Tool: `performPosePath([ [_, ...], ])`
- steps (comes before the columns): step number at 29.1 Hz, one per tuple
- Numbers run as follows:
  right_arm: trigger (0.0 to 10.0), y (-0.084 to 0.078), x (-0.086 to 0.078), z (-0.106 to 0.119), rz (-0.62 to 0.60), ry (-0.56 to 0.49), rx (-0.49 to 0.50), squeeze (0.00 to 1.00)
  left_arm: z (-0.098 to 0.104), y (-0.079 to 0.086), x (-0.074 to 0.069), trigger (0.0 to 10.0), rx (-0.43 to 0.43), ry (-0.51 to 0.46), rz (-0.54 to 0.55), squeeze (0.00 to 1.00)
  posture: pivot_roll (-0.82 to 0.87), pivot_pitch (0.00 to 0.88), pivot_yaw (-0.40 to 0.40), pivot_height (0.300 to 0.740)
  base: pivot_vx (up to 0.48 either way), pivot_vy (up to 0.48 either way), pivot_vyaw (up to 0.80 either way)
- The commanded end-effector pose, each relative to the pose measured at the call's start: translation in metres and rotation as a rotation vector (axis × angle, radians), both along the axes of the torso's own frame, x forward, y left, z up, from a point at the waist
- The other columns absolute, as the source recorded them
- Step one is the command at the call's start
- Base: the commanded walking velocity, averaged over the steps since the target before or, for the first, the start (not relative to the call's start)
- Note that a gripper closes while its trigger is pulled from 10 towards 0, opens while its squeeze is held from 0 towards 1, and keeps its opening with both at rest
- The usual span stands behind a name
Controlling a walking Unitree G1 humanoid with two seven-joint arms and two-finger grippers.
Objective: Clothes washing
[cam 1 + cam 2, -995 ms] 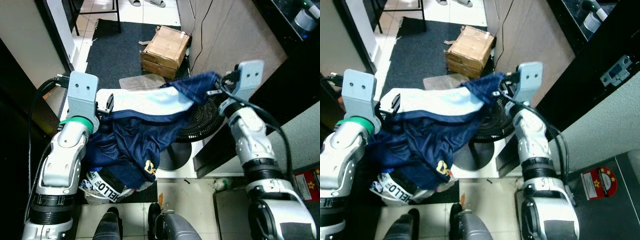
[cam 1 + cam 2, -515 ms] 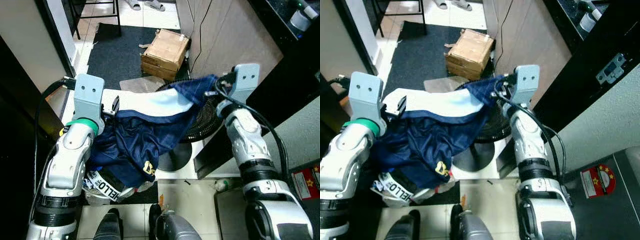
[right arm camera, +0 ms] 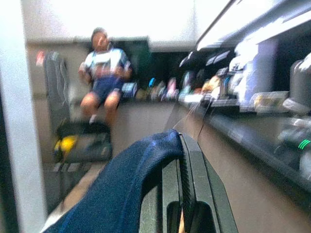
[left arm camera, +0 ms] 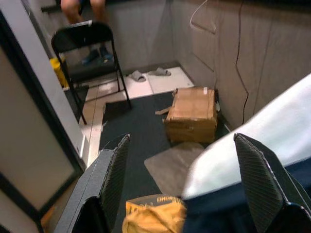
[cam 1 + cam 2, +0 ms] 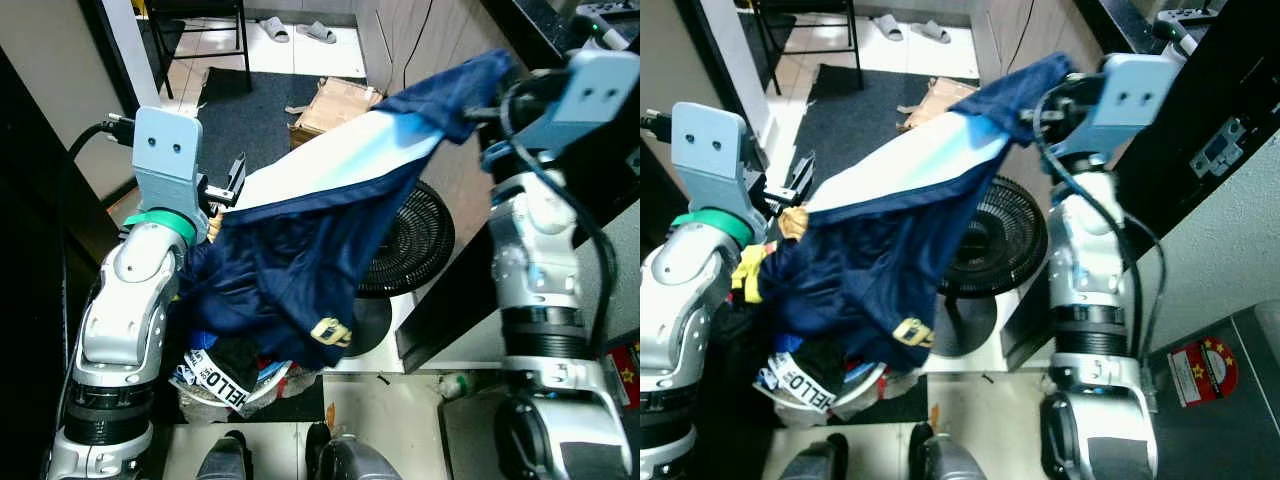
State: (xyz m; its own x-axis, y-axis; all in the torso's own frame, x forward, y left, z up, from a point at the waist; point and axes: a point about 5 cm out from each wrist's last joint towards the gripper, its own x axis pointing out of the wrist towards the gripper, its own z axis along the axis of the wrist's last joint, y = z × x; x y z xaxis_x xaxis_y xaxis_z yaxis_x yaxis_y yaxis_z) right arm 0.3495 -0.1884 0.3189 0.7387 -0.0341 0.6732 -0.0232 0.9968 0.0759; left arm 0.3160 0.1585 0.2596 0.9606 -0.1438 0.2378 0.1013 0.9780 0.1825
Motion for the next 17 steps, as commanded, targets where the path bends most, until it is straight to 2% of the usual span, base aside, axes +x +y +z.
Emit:
performPosePath([
  [1,10.0,0.002,-0.008,0.010,0.005,-0.044,-0.040,0.00,0.011,-0.003,-0.002,10.0,0.003,-0.037,-0.027,0.00,0.08,0.038,0.006,0.740,0.000,0.000,0.00],
  [4,10.0,0.010,-0.008,0.000,0.048,0.000,-0.079,0.00,0.020,-0.001,-0.004,10.0,-0.010,-0.079,-0.021,0.00,0.08,0.030,0.001,0.740,0.000,0.000,0.00],
  [5,10.0,0.018,-0.009,-0.019,0.098,0.066,-0.123,0.00,0.030,0.004,-0.008,10.0,-0.025,-0.129,0.001,0.00,0.08,0.023,-0.009,0.740,0.000,0.000,0.00],
  [7,10.0,0.018,-0.009,-0.019,0.098,0.066,-0.123,0.00,0.030,0.004,-0.008,10.0,-0.025,-0.129,0.001,0.00,0.08,0.023,-0.009,0.740,0.000,0.000,0.00],
  [10,10.0,0.023,-0.008,-0.034,0.116,0.125,-0.136,0.00,0.036,0.010,-0.010,10.0,-0.032,-0.161,0.036,0.00,0.06,0.011,-0.038,0.740,0.000,0.000,0.00],
  [13,10.0,0.023,-0.008,-0.034,0.116,0.125,-0.136,0.00,0.036,0.010,-0.010,10.0,-0.032,-0.161,0.036,0.00,0.06,0.011,-0.038,0.740,0.000,0.000,0.00],
  [16,10.0,0.030,-0.003,-0.054,0.108,0.203,-0.182,0.00,0.042,0.014,-0.009,10.0,-0.046,-0.192,0.066,0.00,0.05,0.000,-0.070,0.740,0.000,0.000,0.00],
  [17,10.0,0.030,-0.003,-0.054,0.108,0.203,-0.182,0.00,0.042,0.014,-0.009,10.0,-0.046,-0.192,0.066,0.00,0.05,0.000,-0.070,0.740,0.000,0.000,0.00],
])
